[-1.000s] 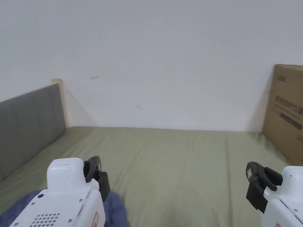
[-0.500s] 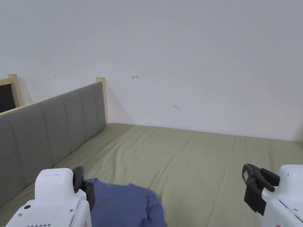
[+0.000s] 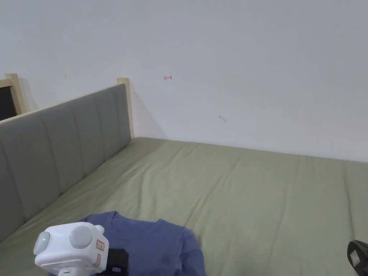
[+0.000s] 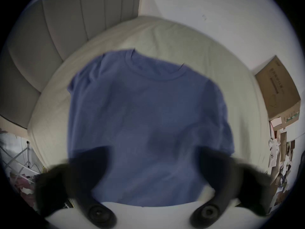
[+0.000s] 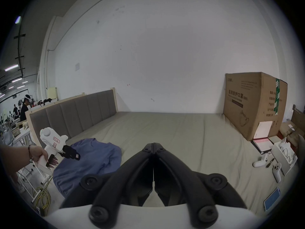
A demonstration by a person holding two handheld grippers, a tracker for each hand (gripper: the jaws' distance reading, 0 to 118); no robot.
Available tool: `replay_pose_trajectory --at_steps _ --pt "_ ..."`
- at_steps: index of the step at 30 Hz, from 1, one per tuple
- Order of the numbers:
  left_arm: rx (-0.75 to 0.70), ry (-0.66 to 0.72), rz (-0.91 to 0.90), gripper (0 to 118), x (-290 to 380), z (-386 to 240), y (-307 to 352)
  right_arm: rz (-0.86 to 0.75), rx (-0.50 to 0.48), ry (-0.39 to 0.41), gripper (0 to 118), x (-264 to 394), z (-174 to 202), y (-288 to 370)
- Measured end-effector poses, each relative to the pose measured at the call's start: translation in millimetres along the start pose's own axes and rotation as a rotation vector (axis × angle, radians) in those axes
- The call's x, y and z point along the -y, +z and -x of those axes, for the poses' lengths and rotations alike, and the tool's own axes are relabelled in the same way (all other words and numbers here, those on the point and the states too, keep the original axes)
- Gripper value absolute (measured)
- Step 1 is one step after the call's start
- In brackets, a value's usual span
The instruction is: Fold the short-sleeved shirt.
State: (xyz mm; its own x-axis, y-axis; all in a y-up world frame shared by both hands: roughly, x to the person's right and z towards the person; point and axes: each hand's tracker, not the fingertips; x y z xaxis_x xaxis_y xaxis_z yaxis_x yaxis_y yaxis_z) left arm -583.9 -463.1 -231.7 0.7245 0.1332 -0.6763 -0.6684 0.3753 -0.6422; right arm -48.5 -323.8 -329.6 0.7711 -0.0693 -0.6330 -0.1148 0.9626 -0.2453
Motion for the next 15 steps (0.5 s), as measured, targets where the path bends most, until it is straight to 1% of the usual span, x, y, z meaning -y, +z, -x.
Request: replay_pose_trajectory --at_steps 1,2,3,6,7,8,9,10,12,15 --pt "0.018 -0.006 0.014 115 3 -1 -6 0.018 0.005 -0.007 0 3 -3 -4" --pt "0.028 -0.008 -0.018 112 -1 -3 -12 0.035 0.007 -0.014 0 7 -5 -7" --pt "0.025 -0.021 -0.010 112 -5 -7 -24 0.050 0.009 -0.022 0 10 -7 -10" --pt "0.020 -0.122 0.012 112 1 -22 -50 0.079 0.013 -0.028 0 17 -12 -17" --pt "0.022 -0.135 0.027 113 4 -26 -62 0.088 0.016 -0.023 0 18 -13 -19" --pt "0.018 -0.145 0.061 118 8 -29 -73 0.096 0.018 -0.018 0 19 -14 -21" --pt "-0.027 -0.181 0.072 118 11 -32 -88 0.101 0.018 -0.016 0 20 -15 -23" --pt "-0.048 -0.236 0.011 118 17 -34 -90 0.106 0.018 -0.016 0 20 -15 -25" --pt "-0.069 -0.201 -0.071 118 24 -33 -89 0.114 0.018 -0.017 0 20 -17 -27" --pt "-0.079 -0.205 -0.062 118 29 -39 -80 0.113 0.012 -0.029 0 21 -17 -27"
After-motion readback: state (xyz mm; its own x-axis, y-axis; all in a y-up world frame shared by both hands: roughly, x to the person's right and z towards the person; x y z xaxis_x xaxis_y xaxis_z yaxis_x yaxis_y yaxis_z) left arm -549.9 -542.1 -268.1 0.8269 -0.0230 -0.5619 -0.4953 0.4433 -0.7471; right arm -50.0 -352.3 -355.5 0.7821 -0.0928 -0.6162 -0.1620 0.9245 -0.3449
